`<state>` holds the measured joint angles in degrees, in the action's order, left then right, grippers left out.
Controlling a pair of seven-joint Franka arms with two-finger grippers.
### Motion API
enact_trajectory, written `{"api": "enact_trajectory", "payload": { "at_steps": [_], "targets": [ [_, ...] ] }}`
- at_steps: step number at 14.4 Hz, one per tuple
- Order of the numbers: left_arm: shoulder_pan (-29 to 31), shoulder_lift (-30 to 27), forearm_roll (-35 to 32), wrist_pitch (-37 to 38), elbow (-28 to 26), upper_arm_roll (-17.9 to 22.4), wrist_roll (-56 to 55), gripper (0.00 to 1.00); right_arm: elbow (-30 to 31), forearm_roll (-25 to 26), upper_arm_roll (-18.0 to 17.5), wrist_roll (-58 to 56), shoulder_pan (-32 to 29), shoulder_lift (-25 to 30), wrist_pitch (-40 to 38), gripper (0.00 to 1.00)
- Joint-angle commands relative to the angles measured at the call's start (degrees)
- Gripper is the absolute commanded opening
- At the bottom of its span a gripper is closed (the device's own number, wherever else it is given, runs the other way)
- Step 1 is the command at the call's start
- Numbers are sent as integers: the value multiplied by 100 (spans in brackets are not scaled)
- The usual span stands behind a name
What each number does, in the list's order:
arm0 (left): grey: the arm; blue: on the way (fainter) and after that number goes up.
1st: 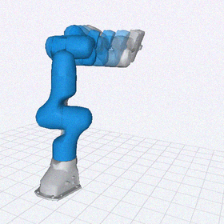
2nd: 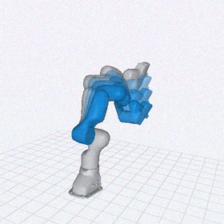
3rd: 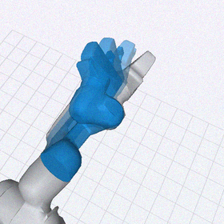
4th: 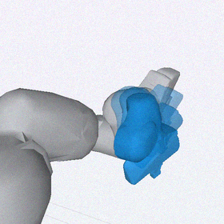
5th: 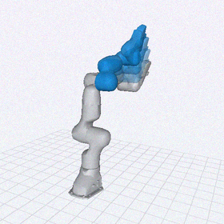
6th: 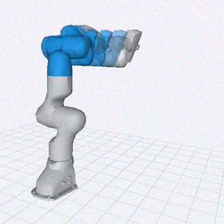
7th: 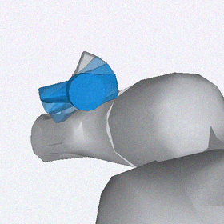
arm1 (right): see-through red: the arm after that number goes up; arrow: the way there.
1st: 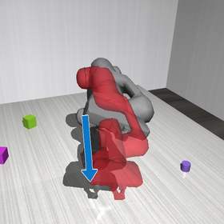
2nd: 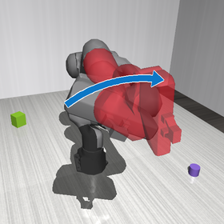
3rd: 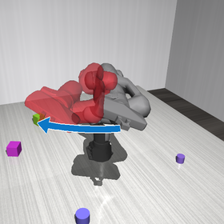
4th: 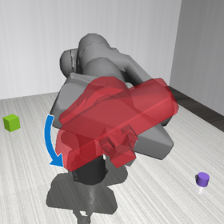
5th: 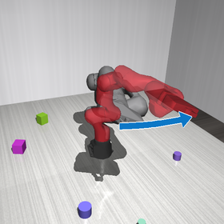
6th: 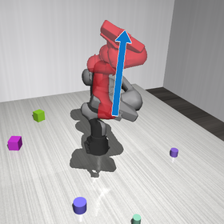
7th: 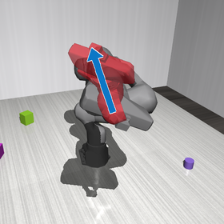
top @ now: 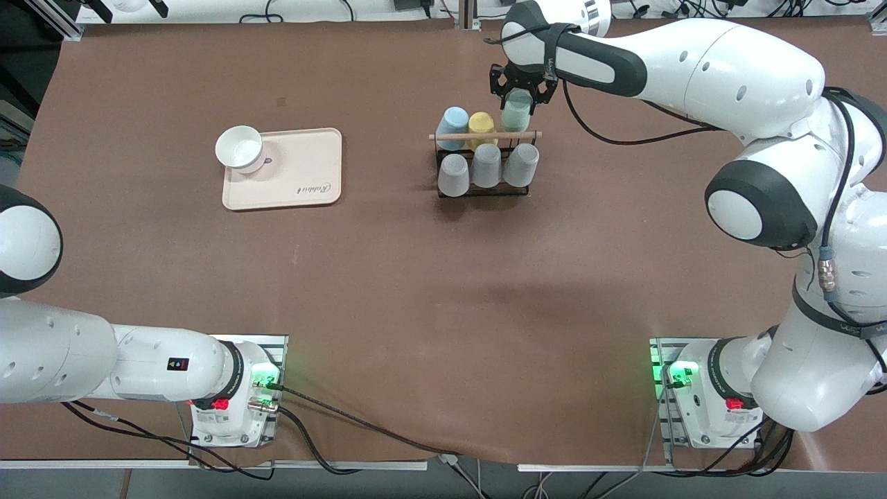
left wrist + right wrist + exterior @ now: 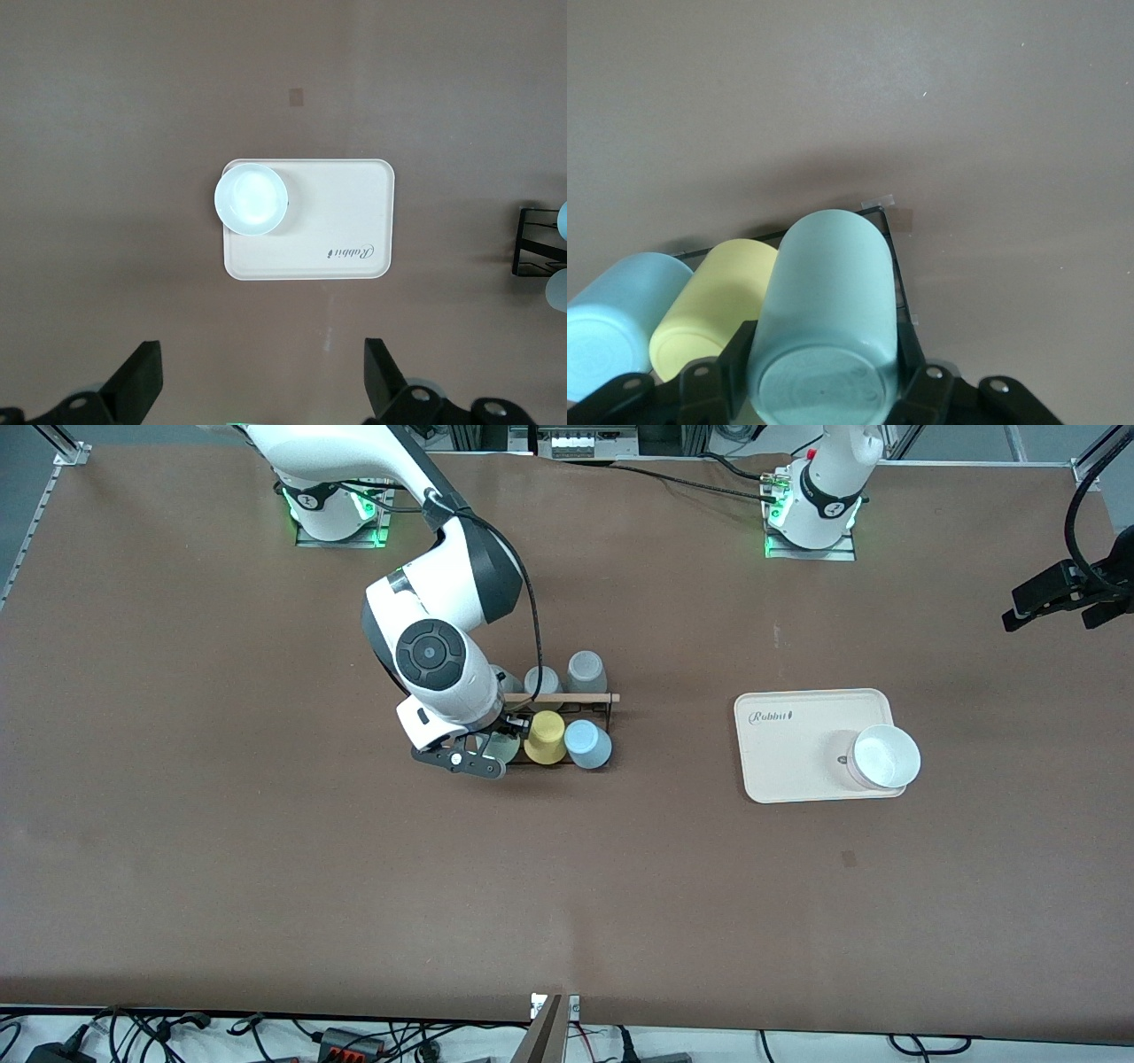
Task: Hang scattered cups on rack with three cups
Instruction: 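Lower the teal cup into the rack beside the yellow cup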
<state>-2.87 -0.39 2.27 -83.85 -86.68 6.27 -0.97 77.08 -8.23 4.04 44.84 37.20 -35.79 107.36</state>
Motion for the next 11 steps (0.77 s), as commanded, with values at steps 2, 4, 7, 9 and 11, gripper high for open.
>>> {"api": "enact_trajectory", "payload": {
  "at_steps": [2, 4, 7, 9, 11],
  "targets": [
    [14, -5, 89, -35, 10, -3, 71, 100, -96, -12, 0, 77, -11, -235, -40, 19],
    [14, -5, 89, -35, 10, -3, 71, 100, -96, -30, 0, 95, -20, -297, -22, 19],
    [14, 4, 89, -35, 10, -3, 62, 100, -96, -39, -9, 95, -28, -385, -22, 19],
    [14, 4, 98, -35, 10, -3, 62, 100, -105, -47, -9, 95, -28, -420, -13, 19],
    [14, 4, 98, -35, 2, -3, 62, 100, -105, -47, -18, 95, -37, -447, -13, 19]
  ]
}}
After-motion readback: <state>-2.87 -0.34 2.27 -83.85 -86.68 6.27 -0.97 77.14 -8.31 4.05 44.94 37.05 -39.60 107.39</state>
